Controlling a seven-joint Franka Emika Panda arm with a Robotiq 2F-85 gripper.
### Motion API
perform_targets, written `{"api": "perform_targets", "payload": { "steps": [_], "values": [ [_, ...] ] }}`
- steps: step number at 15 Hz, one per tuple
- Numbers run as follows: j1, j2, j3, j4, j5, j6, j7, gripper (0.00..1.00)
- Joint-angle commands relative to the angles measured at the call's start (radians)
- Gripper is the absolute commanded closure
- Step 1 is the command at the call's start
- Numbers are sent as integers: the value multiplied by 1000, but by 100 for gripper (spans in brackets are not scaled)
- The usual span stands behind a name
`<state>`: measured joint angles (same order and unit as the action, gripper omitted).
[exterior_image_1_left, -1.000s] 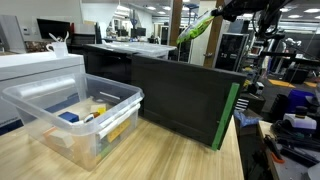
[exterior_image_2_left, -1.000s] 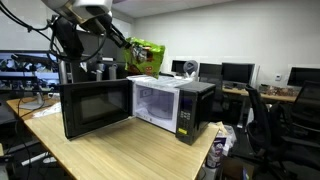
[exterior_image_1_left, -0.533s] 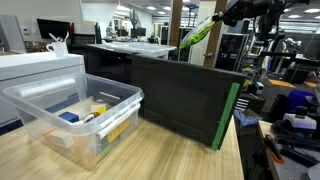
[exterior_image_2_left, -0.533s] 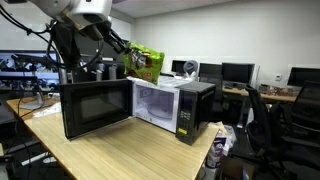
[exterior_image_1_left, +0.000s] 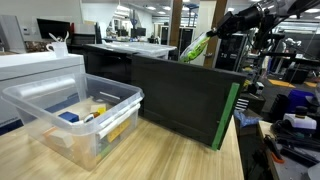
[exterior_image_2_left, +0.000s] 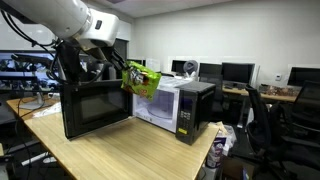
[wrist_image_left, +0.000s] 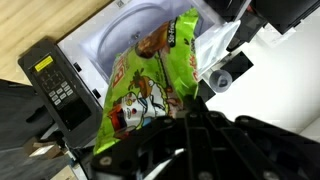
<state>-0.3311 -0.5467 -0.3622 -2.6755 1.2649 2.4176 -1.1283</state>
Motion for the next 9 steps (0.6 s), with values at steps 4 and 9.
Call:
{"api": "perform_targets", "payload": {
  "steps": [4,9],
  "values": [
    [53,149,47,74,112,122,-87,100],
    [59,225,63,126,185,129,-148,100]
  ]
}}
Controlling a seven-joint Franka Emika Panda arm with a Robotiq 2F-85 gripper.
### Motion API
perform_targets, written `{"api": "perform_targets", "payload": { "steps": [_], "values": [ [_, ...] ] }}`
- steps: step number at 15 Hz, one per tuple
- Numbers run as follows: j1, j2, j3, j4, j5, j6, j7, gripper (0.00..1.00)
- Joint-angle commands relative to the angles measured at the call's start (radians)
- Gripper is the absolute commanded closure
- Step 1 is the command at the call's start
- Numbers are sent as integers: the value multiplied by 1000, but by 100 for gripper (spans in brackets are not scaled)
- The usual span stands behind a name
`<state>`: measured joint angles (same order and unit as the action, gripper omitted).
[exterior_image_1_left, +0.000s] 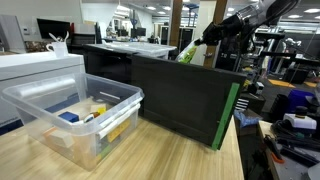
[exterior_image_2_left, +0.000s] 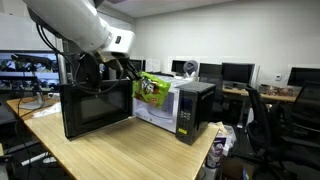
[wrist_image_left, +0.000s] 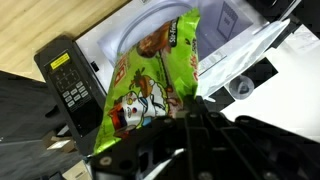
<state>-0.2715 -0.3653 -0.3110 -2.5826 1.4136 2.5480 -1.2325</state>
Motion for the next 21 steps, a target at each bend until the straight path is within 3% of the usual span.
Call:
{"api": "perform_targets", "payload": {
  "steps": [1,9,21],
  "values": [
    [1,48,-2,38,40,-49,-56,100],
    [-20,114,-30,76,7,-312,-87,100],
    [-14,233,-16,159,20,-299,-109,100]
  ]
}}
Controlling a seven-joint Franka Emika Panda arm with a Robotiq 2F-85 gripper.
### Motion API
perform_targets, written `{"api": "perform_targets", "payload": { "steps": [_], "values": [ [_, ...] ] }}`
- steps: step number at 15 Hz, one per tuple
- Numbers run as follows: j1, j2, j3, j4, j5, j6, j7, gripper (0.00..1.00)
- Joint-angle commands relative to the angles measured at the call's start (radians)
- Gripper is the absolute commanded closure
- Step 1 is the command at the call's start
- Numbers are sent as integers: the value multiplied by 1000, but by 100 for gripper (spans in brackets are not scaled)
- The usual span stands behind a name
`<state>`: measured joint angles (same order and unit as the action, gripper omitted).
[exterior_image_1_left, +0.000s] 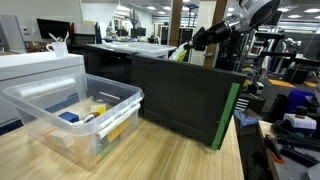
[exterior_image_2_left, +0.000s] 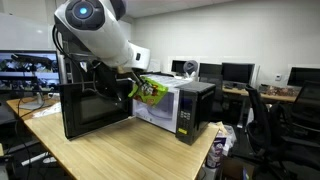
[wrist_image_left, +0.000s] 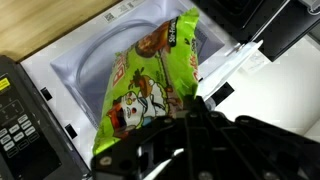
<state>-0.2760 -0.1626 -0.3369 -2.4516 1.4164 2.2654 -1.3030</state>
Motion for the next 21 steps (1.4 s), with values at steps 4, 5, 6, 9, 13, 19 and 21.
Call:
{"api": "perform_targets", "payload": {
  "steps": [4,5,6,9,13,19,21],
  "values": [
    [-7,54,18,45,35,4,-59,100],
    [-6,57,20,48,47,13,-73,100],
    [-2,60,25,49,63,34,-102,100],
    [2,69,34,52,98,58,-159,100],
    [0,90,40,61,70,6,-129,100],
    [-3,159,38,119,84,-109,-88,100],
    [-4,184,38,149,94,-129,-83,100]
  ]
}}
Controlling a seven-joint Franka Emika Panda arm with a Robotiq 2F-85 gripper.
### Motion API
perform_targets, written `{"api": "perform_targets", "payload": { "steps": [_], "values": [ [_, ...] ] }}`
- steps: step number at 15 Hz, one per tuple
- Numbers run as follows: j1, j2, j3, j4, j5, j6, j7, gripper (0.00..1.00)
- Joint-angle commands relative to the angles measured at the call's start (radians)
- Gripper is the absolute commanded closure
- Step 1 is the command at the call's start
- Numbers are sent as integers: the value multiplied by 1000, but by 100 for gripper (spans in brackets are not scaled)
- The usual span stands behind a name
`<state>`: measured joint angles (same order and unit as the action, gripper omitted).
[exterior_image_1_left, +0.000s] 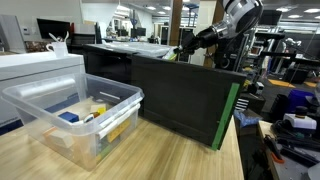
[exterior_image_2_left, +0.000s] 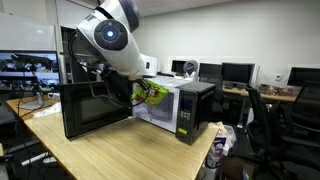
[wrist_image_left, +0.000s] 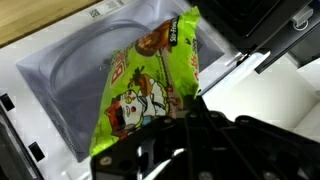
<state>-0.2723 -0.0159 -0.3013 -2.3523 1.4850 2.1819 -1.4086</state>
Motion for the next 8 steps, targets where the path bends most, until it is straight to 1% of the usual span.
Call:
{"api": "perform_targets", "payload": {
  "steps": [1,4,8],
  "values": [
    [-8,54,2,72,28,-62,32,100],
    [-13,102,1,133,45,-102,62,100],
    [-21,153,-3,196,44,-123,103,100]
  ]
}}
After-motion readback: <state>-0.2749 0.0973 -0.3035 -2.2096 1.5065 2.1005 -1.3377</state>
